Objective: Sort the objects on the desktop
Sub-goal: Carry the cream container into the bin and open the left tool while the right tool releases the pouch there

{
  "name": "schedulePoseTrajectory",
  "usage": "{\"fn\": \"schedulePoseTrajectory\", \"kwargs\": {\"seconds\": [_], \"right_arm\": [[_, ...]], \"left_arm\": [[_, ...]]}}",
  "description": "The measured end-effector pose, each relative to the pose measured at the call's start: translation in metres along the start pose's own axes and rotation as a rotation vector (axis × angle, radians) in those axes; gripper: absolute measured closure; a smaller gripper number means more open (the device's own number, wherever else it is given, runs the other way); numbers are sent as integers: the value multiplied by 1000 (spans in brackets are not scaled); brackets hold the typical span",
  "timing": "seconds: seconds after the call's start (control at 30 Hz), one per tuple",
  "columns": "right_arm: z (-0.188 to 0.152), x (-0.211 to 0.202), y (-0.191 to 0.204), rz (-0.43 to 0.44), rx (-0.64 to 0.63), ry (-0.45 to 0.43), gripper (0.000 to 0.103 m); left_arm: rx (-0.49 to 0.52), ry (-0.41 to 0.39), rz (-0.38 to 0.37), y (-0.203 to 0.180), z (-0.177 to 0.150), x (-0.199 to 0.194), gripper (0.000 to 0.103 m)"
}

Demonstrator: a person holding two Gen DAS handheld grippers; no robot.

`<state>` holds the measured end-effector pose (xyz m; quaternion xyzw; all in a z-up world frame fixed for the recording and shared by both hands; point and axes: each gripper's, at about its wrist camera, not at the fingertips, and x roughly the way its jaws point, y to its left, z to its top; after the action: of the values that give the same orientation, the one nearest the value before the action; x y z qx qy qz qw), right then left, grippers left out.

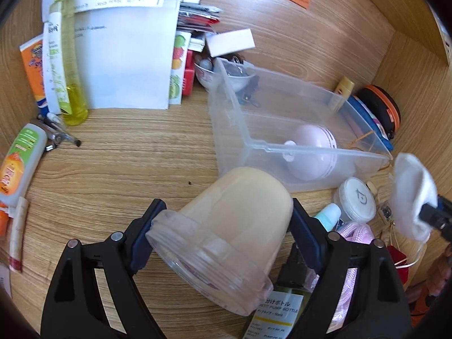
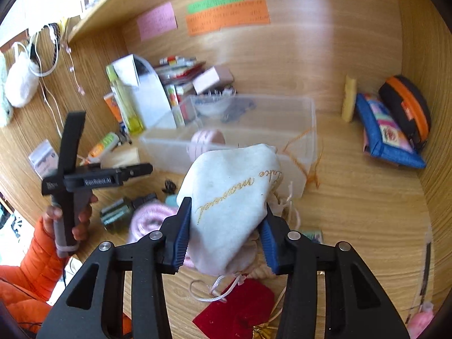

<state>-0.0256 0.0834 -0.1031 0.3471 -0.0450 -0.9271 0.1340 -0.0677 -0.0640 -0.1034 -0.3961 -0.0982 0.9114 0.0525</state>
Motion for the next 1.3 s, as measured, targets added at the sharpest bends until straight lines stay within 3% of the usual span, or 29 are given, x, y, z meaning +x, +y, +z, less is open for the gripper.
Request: {"fn": "schedulePoseTrajectory", "kwargs": {"seconds": [0.67,1.03,1.3], "right_arm": [[77,-8,-7,-58,-67,-176,63],[117,24,-14,-34,-60,-184,62],[130,59,-24,-12,-20,-142,62]], "left_arm": [[51,-175,10,-17,43,-56,18],[92,-228,-2,-40,89,-48,18],[111,-210,-15,-56,113,-18,18]]}}
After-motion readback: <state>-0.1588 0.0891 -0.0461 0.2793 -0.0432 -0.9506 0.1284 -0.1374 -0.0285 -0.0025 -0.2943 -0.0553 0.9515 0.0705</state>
